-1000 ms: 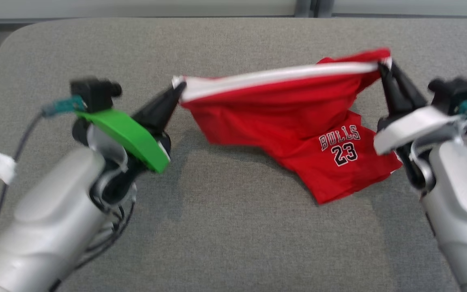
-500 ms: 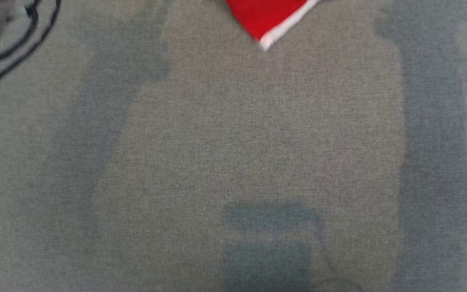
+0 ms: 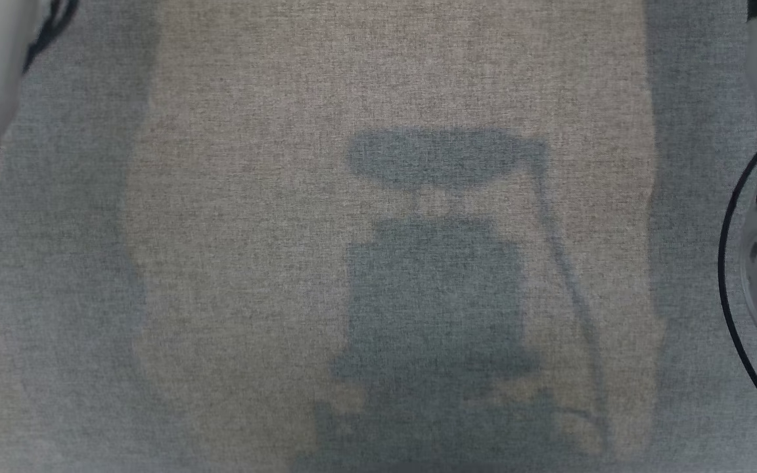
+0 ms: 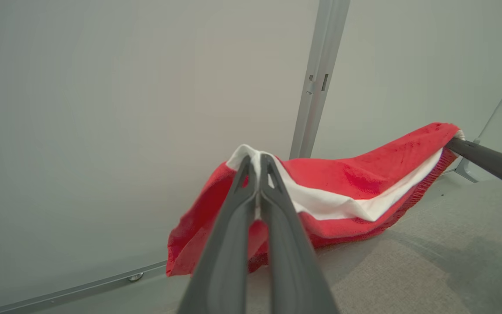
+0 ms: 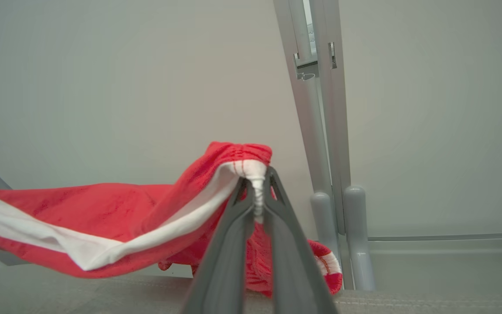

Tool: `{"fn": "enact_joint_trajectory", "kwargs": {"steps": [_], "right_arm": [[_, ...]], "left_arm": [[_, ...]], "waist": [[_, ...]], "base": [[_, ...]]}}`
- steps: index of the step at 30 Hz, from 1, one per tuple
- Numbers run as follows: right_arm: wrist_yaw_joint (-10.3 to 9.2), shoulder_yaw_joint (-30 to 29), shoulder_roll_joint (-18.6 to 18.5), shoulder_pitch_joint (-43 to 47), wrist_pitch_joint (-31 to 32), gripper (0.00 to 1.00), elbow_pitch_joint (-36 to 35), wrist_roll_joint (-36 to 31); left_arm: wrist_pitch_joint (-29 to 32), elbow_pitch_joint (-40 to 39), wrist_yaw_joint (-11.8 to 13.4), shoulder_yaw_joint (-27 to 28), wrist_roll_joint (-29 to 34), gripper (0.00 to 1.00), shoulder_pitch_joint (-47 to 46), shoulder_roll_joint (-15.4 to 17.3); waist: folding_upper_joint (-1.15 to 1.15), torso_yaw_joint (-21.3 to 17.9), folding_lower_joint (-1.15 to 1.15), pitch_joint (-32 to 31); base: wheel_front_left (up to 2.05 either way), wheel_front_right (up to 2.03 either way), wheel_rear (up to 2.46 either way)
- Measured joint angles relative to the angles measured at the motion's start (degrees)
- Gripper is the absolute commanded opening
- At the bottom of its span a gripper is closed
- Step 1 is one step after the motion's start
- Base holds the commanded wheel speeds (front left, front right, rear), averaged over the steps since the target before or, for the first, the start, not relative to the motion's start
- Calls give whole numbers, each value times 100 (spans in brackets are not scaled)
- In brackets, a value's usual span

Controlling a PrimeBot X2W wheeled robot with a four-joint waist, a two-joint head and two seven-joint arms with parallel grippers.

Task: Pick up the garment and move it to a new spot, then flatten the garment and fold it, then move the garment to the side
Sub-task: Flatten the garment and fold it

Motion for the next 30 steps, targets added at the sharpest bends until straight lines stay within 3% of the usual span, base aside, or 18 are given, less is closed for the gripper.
{"fn": "enact_joint_trajectory", "kwargs": {"steps": [6, 15, 21, 26, 30], "right_arm": [[0, 753, -539, 1299, 27, 0, -423, 951], [2, 1202, -1360, 3719, 33, 0, -1979, 2061], [12, 792, -1662, 6345, 151, 0, -3414, 2416], [29, 315, -1522, 8209, 408, 0, -4395, 2471], [44, -7, -1363, 9212, 588, 0, -4949, 2458]], "left_arm": [[-78, -335, -36, -504, -416, 0, 1137, 208], [-165, -1707, -45, -583, -917, 0, 3076, 1015], [-170, -3237, 469, -185, -662, 0, 5537, 1334], [-169, -4196, 914, 157, -808, 0, 7291, 1450], [-167, -4733, 1138, 272, -880, 0, 8110, 1489]], "waist": [[0, -113, -1, -40], [0, -119, -3, -672], [0, -106, -3, -1486], [0, -80, -3, -2087], [0, -52, -3, -2404]], "base": [[0, 0, 0], [0, 0, 0], [0, 0, 0], [0, 0, 0], [0, 0, 0]]}}
